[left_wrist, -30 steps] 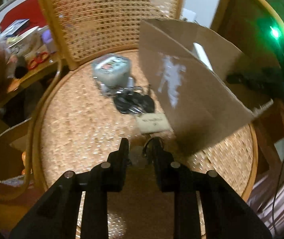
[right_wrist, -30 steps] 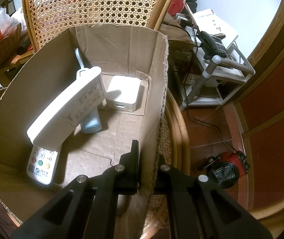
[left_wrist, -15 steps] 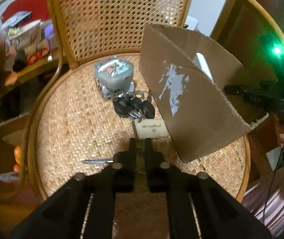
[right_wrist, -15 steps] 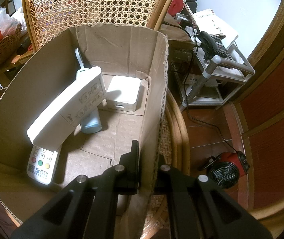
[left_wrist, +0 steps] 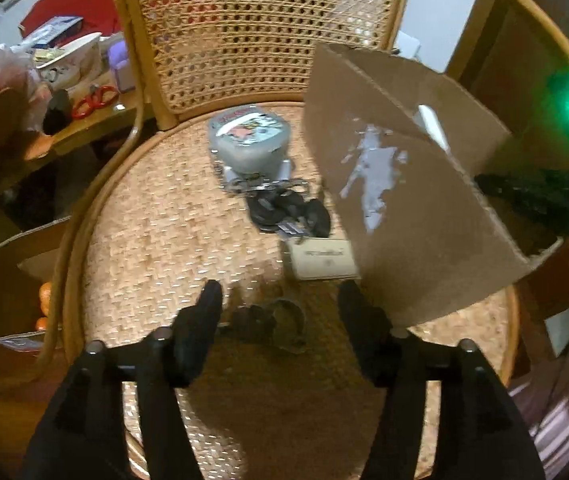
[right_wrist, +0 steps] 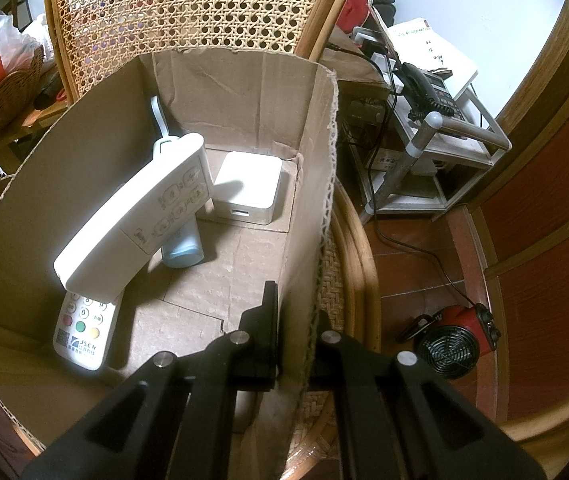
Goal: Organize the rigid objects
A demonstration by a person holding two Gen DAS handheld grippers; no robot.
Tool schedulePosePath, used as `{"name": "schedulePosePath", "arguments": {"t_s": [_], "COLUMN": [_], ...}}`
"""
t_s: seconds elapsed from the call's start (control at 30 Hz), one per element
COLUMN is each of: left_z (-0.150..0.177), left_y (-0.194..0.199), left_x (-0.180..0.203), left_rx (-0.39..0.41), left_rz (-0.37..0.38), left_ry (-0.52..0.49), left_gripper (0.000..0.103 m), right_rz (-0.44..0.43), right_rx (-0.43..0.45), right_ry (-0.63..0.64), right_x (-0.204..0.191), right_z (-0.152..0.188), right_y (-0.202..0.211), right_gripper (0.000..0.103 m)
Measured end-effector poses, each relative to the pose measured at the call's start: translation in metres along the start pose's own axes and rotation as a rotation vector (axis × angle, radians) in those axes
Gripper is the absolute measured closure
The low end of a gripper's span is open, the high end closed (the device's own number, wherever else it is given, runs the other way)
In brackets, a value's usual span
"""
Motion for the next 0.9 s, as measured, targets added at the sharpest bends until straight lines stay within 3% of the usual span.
{"name": "schedulePosePath", "arguments": {"t_s": [0.13, 0.2, 0.23, 0.4, 0.43, 0.47, 0.5, 0.77, 0.9], "left_z": [0.013, 0.013, 0.014, 0.012, 0.010, 0.008, 0.005, 0.004, -0.001], "left_y": [-0.019, -0.019, -0.019, -0.017, -0.014, -0.012, -0.009, -0.006, 0.006], "left_x": [-0.001, 0.008, 0.012, 0.010, 0.009, 0.007, 0.005, 0.006, 0.004], "left_rx": [-0.078, -0.071, -0.073, -0.065, -0.051, -0.044, -0.038, -0.035, 0.010], "left_rz": [-0.004, -0.043, -0.024, 0.000, 0.013, 0.022, 0.051, 0.042, 0.039], "left_ry": [-0.015, -0.113, -0.129, -0.090, -0.074, -0.058, -0.031, -0.052, -0.028], "left_gripper": [0.043, 0.062, 0.063, 0.068, 0.076, 0.096, 0.098, 0.098, 0.098], "right_rz": [0.000, -0.001, -0.001, 0.000, -0.001, -0.001, -0.002, -0.001, -0.002], "right_rx": [0.000, 0.000, 0.000, -0.001, -0.001, -0.001, -0.001, -0.001, -0.002], "right_ry": [0.000, -0.001, -0.001, 0.000, 0.000, 0.000, -0.001, -0.001, -0.001], "right_x": [0.001, 0.000, 0.000, 0.001, 0.001, 0.000, 0.000, 0.000, 0.000], "right_z": [-0.001, 0.000, -0.001, -0.002, -0.002, -0.002, -0.001, -0.003, -0.002], "right_y": [0.000, 0.000, 0.000, 0.000, 0.000, 0.000, 0.000, 0.001, 0.001], "right_gripper": [0.096, 0.096, 0.096, 0.096, 0.096, 0.096, 0.096, 0.096, 0.096]}}
Point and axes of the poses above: each gripper's, at about its wrist camera, not at the fingertips, and y roughly against the way its jaws point, x to its right, z to its underside, the point moved 8 cm from there along -y, roughly the way its jaws point, and after that the axes turned 6 degrees about -y, right-handed, at the moved point
